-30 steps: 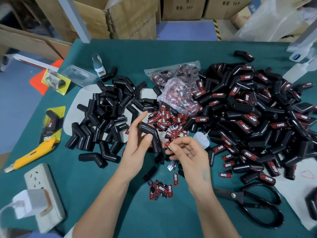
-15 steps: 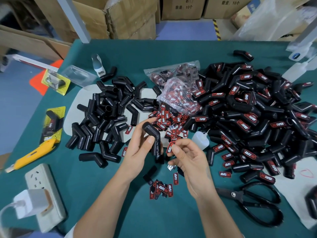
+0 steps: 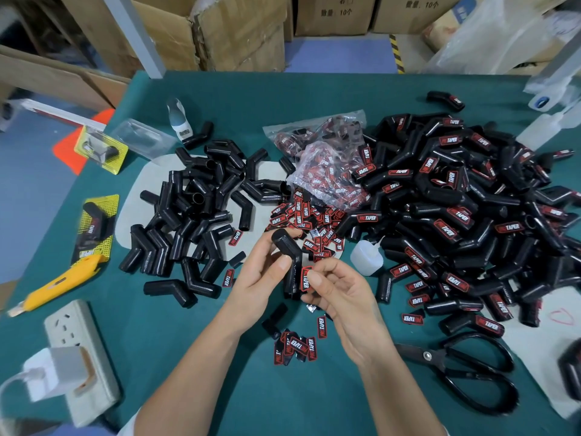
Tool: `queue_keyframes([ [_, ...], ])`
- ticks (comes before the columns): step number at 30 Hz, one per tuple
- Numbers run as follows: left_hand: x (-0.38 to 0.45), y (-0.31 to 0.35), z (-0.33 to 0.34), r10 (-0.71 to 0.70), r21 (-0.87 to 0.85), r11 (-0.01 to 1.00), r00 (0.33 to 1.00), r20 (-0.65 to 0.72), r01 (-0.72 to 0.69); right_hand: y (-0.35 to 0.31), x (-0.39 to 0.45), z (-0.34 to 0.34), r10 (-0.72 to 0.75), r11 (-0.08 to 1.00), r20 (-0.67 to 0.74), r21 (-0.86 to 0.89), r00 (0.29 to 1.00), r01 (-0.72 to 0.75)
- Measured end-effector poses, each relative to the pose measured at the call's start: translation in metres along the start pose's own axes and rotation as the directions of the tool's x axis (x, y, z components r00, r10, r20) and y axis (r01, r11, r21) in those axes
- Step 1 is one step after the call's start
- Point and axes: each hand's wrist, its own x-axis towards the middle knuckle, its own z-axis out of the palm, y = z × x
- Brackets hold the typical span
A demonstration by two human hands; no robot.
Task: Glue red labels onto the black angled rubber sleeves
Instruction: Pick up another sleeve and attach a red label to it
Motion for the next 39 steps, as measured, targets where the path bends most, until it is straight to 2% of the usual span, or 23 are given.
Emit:
queue_keyframes([
  [17, -0.002, 0.009, 0.004, 0.03, 0.052, 0.998, 1.0, -0.005, -0.03, -0.003, -0.001, 0.002, 0.046, 0.998, 0.022, 0.045, 0.999, -0.047],
  [39, -0.004, 0.009, 0.005, -0.01, 0.087, 0.996, 1.0, -0.008, 0.011, -0.002, -0.002, 0.004, 0.006, 1.0, -0.009, 0.027, 1.0, -0.006],
])
